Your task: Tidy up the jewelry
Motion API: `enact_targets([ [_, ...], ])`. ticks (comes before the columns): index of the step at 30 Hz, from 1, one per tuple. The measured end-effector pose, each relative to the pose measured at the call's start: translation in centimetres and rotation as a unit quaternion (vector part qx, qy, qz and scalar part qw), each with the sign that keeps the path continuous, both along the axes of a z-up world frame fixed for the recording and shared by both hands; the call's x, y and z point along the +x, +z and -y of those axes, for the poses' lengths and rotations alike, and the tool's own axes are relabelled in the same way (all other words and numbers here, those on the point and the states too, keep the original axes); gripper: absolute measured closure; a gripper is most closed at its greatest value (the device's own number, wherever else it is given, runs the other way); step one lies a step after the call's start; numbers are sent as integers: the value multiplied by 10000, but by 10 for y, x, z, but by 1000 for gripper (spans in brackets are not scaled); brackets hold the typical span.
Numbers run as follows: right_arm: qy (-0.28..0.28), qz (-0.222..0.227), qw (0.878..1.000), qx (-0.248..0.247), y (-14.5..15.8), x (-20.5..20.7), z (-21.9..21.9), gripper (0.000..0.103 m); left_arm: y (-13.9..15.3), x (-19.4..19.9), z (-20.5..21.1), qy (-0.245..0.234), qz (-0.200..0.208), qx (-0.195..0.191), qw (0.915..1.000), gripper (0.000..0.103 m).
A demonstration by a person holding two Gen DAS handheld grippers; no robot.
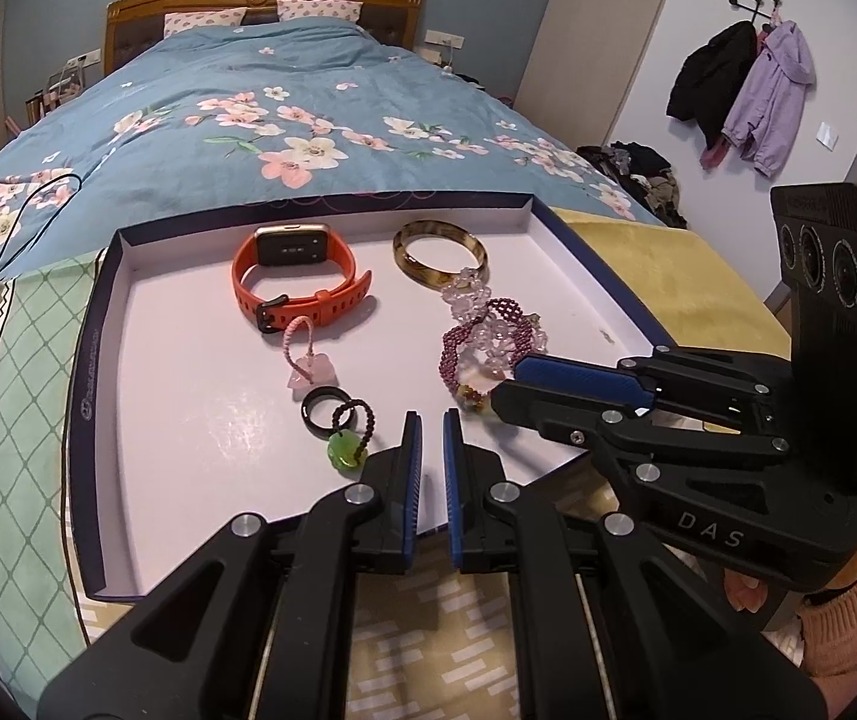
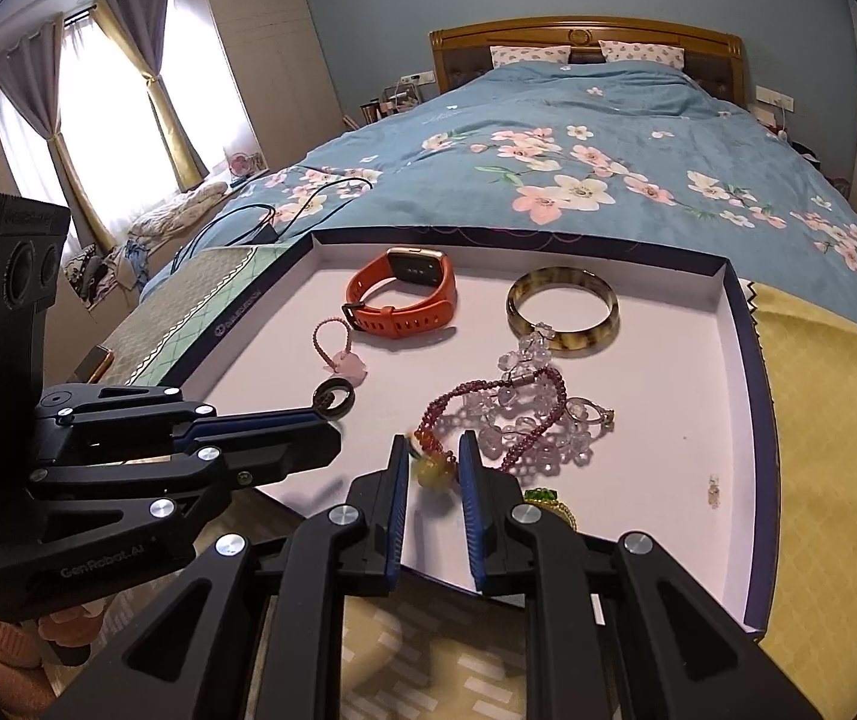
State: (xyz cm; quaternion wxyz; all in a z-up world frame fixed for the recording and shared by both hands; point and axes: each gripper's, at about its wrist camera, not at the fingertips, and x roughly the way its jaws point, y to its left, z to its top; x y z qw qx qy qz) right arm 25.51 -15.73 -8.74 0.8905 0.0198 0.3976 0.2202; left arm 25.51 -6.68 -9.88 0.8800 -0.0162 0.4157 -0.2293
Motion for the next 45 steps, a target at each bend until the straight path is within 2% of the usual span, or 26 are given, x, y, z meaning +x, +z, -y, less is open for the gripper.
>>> enact_targets([
  [5,-44,67,10000,38,3,-5,3,80,1,-4,-1,69,55,35,10000,88],
  [10,-153,151,9997,140,8,-13,10,76,8,-16,-4,182,260,58,9995,72],
  [15,-272,246,9990,262,13,-24,18,65,17,-32,-7,316,500,153,9981,63],
  [18,-324,290,9988,245,14,-29,21,60,23,-40,-11,415,614,165,9971,53],
  [23,-430,310,9982,290,12,-35,25,52,30,-51,-15,527,790,238,9952,45],
  [25,-480,341,9979,280,13,-37,26,48,33,-55,-17,593,866,268,9941,38],
  [27,-530,389,9975,271,14,-41,28,40,36,-59,-19,660,952,294,9928,32],
  [29,-556,446,9972,218,16,-45,28,37,38,-63,-22,728,1023,291,9917,26],
  [31,-582,510,9969,167,18,-50,28,31,40,-67,-26,816,1065,278,9906,14],
  [32,-608,552,9965,141,19,-52,28,24,41,-70,-28,855,1101,254,9899,12],
  [35,-673,715,9951,131,24,-61,30,16,44,-79,-31,912,1201,292,9881,6],
  [39,-764,877,9931,121,31,-73,32,7,49,-94,-37,1060,1447,335,9832,6],
  [45,-923,1176,9887,132,38,-98,36,7,60,-120,-51,1267,1775,334,9754,6],
])
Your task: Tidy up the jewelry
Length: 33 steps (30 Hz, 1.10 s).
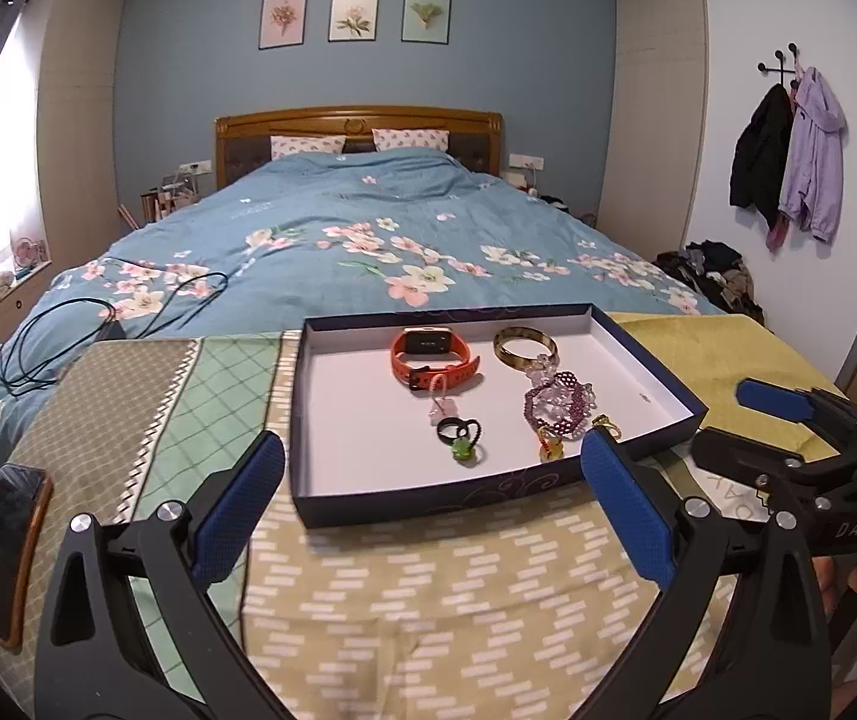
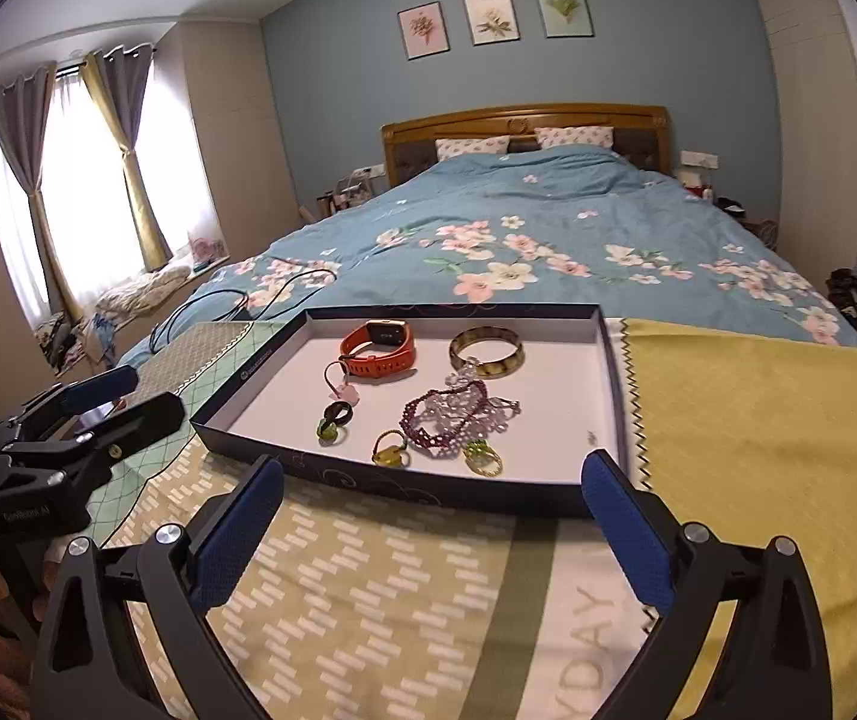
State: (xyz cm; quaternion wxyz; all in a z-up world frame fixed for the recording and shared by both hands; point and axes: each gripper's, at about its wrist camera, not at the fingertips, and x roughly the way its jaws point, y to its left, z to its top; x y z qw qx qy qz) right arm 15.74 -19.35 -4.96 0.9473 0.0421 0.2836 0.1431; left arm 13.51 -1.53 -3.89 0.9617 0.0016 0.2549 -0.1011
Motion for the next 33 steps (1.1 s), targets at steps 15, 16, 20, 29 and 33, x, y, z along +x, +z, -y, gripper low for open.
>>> enact_targets([
  [15,-463,961,9942,-108,14,-61,13,7,23,-65,-24,377,1067,-101,9935,6],
  [16,-494,1061,9931,-112,17,-64,13,7,25,-69,-24,386,1121,-98,9929,6],
  [20,-608,1442,9876,-115,26,-75,15,7,33,-83,-28,450,1346,-186,9897,6],
  [29,-763,1805,9805,-136,36,-85,16,7,45,-103,-31,549,1703,-223,9836,6],
  [33,-785,1843,9796,-178,38,-86,15,7,48,-105,-32,579,1675,-298,9837,6],
])
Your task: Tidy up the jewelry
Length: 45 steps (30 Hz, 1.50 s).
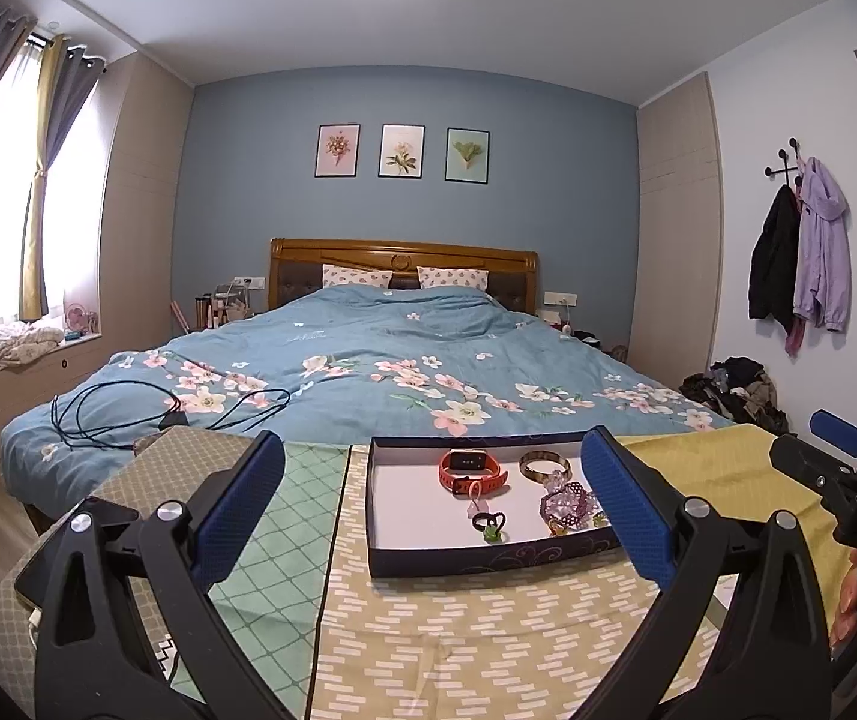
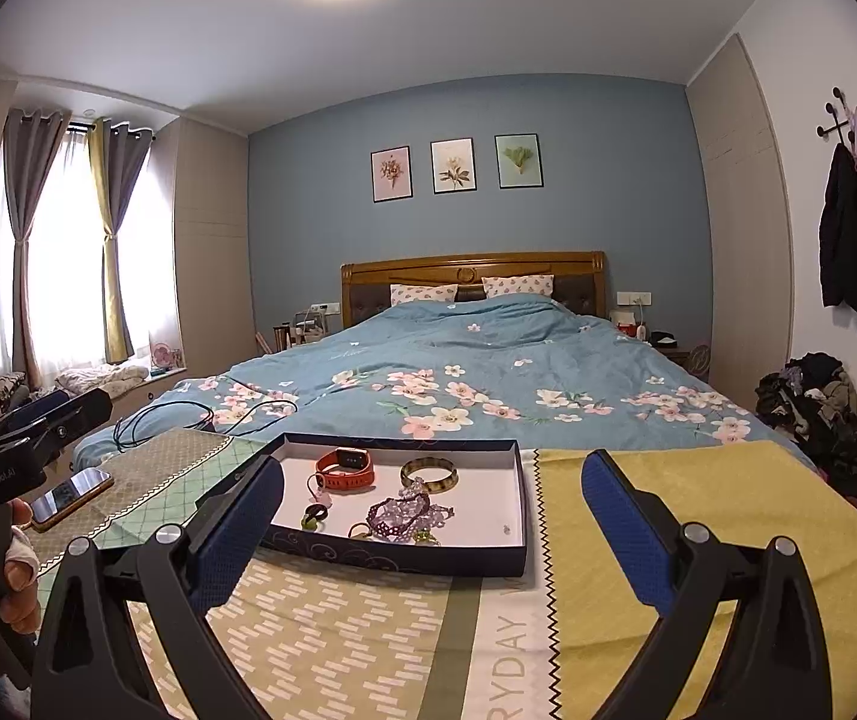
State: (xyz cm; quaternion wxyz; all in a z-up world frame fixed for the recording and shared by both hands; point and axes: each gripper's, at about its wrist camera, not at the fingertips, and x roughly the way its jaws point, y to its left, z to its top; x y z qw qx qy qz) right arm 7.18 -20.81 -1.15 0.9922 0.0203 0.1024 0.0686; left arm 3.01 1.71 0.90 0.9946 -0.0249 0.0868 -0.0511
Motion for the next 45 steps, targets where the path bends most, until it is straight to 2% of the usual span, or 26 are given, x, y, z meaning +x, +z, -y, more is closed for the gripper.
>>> enact_targets([
  [45,-31,260,9997,1,7,-11,-4,7,9,-13,4,70,208,22,9998,6],
])
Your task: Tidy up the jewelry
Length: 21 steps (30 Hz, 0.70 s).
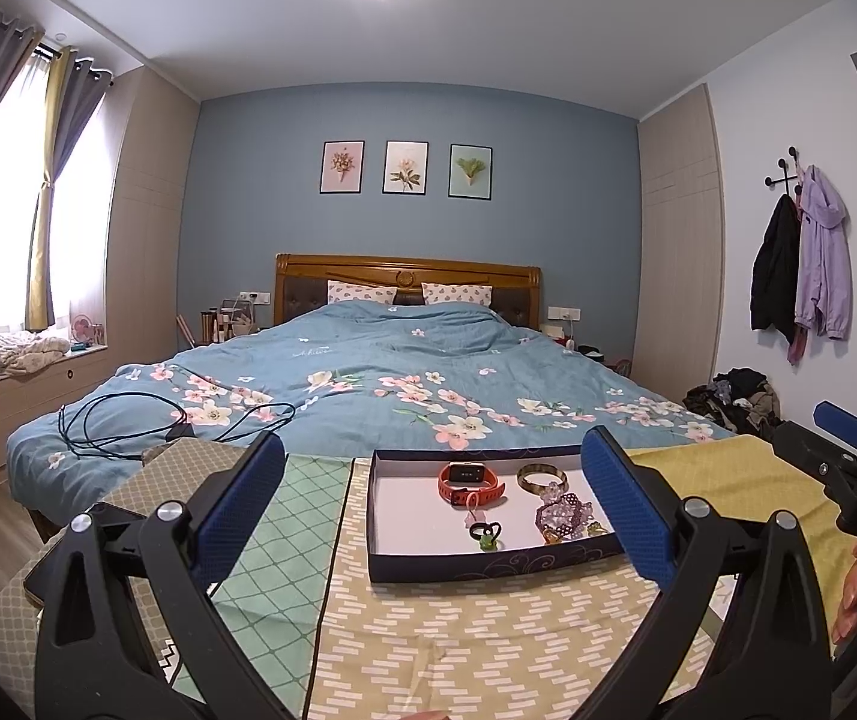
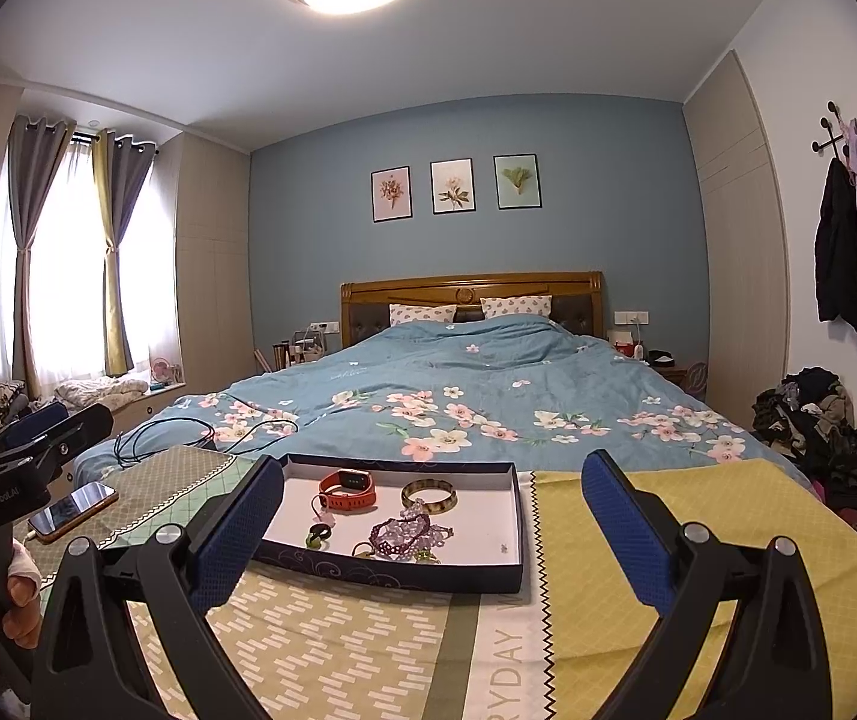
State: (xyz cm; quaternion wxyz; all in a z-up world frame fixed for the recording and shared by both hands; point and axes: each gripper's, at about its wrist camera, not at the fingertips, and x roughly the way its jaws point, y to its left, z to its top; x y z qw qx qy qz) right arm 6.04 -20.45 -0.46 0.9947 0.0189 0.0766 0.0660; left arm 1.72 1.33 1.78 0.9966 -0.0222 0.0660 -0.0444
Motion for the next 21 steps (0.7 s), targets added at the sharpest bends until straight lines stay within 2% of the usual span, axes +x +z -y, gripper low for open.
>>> enact_targets([
  [21,1,29,10000,-17,1,0,-1,7,-2,0,0,5,4,-12,10000,6],
])
